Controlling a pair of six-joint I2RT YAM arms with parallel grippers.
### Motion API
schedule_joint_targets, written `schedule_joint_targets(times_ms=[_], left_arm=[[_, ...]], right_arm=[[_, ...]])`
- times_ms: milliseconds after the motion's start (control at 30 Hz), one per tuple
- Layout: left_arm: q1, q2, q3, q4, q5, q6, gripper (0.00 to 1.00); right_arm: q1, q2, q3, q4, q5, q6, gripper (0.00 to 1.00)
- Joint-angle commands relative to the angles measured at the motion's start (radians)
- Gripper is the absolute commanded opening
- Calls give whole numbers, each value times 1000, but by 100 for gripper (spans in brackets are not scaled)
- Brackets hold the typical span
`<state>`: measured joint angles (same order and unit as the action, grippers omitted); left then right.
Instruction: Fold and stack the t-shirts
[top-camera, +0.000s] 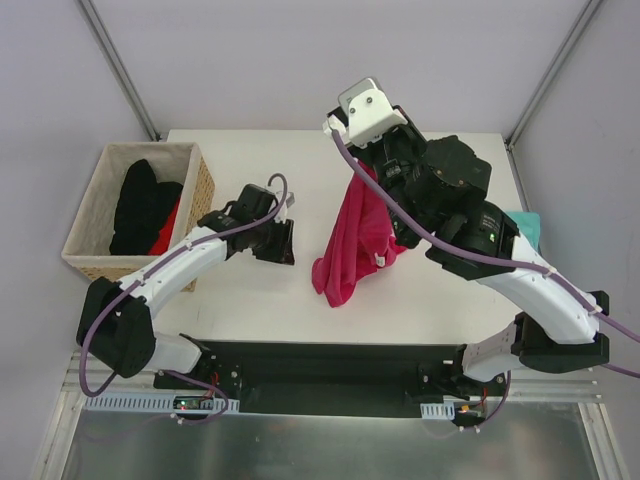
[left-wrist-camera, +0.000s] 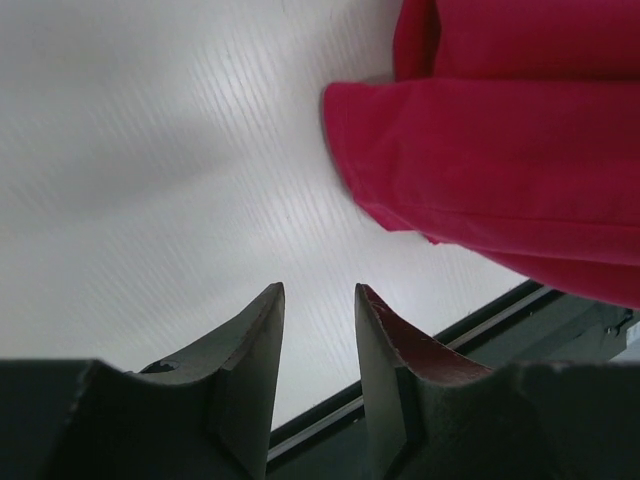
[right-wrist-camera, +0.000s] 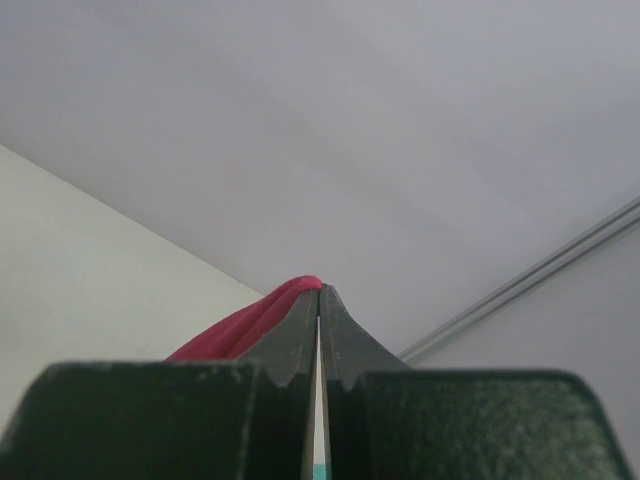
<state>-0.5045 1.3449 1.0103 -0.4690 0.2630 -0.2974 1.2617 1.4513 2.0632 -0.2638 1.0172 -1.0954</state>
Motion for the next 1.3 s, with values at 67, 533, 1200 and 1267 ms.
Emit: schedule_joint_targets(times_ms=[67, 533, 1200, 1267], left_arm=[[-54, 37, -13, -33, 18, 18, 33], [-146, 137, 22, -33, 16, 24, 33], [-198, 318, 148, -30, 27, 27, 31], [-200, 338, 160, -28, 33, 29, 31]], right_arm=[[-4, -14, -5, 75, 20, 5, 1], [-5, -28, -23, 75, 18, 29, 1], [-5, -39, -15, 61, 31, 15, 1], [-7, -40, -17, 61, 30, 15, 1]])
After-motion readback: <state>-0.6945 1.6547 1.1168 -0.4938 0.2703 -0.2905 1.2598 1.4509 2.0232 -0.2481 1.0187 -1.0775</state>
